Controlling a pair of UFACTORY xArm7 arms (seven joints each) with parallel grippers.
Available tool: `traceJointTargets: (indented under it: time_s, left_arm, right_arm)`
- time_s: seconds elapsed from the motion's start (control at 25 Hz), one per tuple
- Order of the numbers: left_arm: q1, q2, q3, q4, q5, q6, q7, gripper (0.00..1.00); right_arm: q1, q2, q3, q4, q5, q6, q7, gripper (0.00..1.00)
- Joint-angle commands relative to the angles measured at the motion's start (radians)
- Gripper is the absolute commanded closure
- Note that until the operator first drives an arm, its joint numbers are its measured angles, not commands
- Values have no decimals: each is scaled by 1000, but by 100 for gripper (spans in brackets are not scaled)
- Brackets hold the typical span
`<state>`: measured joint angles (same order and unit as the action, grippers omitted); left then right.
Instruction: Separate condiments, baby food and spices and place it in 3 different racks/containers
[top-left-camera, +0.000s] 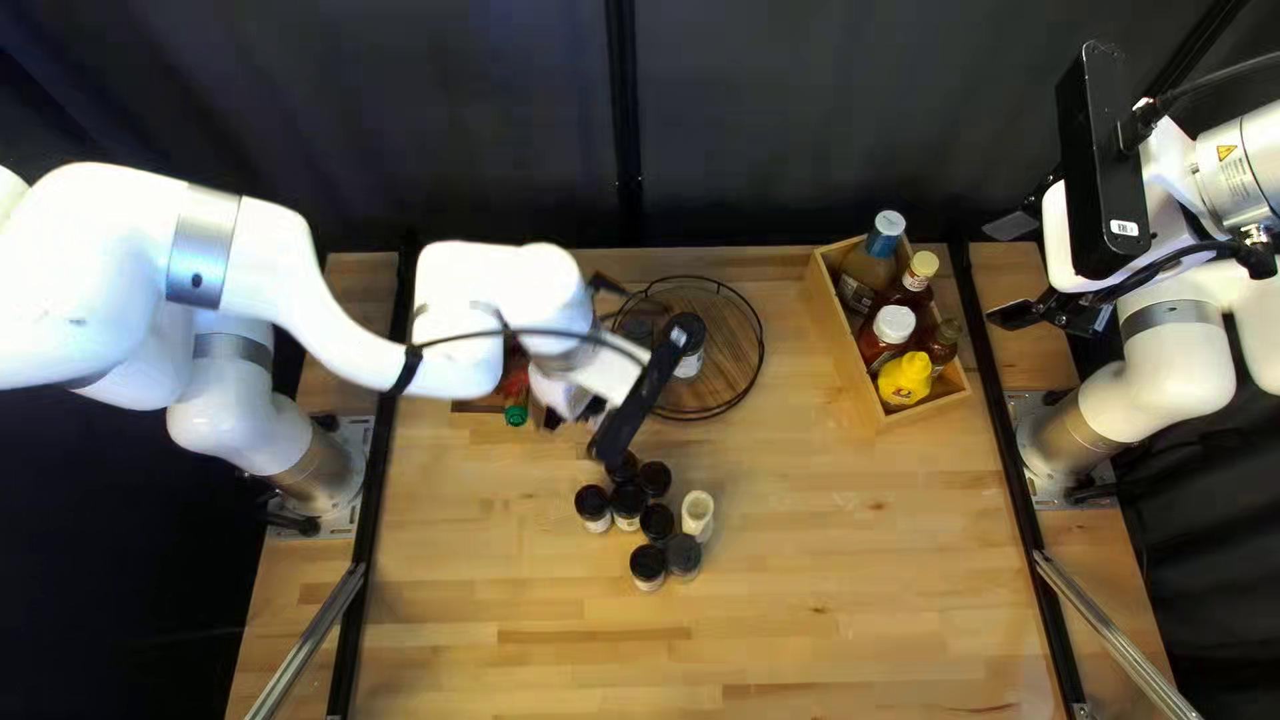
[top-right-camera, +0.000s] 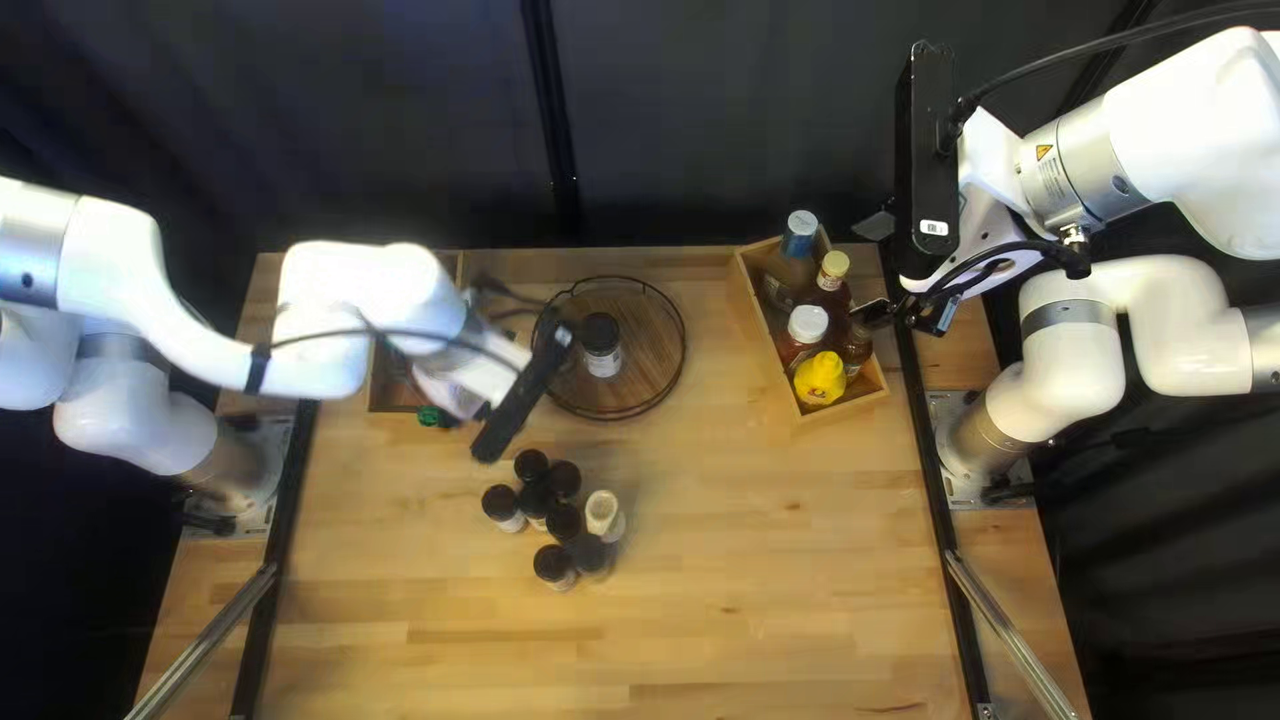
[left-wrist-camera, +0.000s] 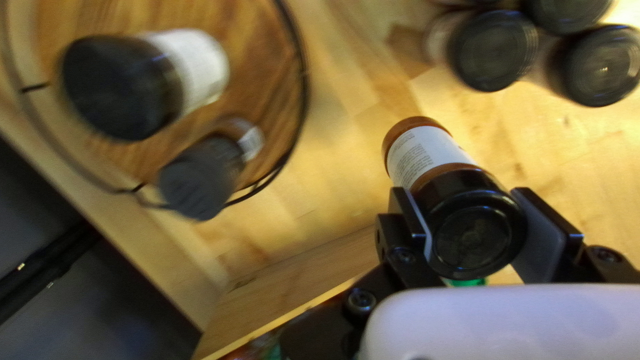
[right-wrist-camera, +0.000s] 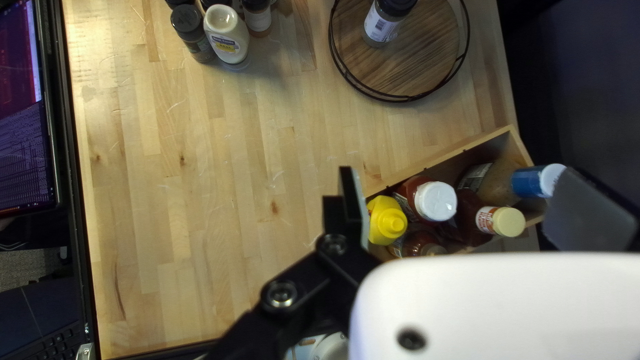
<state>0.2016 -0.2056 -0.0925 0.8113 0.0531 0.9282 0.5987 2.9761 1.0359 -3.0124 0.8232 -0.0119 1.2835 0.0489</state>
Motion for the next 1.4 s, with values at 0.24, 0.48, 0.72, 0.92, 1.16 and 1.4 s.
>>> traceJointTargets:
  time_s: [0.24, 0.48, 0.72, 0.92, 1.16, 1.4]
  left_arm:
    - [22, 123, 19, 104, 12, -42, -10, 100]
    - [24, 185, 20, 119, 27, -98, -19, 100]
    - [20, 199, 15, 76, 77, -182, -70, 100]
    - [21, 216, 17, 61, 104, -216, -90, 100]
    - [22, 236, 20, 62, 117, -226, -103, 100]
    - [27, 270, 25, 72, 115, -234, -100, 39]
  right_arm:
    - [0, 0, 0, 0, 0, 0, 0, 0]
    - [0, 0, 0, 0, 0, 0, 0, 0]
    - [0, 0, 0, 0, 0, 0, 0, 0]
    - [0, 0, 0, 0, 0, 0, 0, 0]
    - [0, 0, 0, 0, 0, 0, 0, 0]
    - [0, 0, 0, 0, 0, 0, 0, 0]
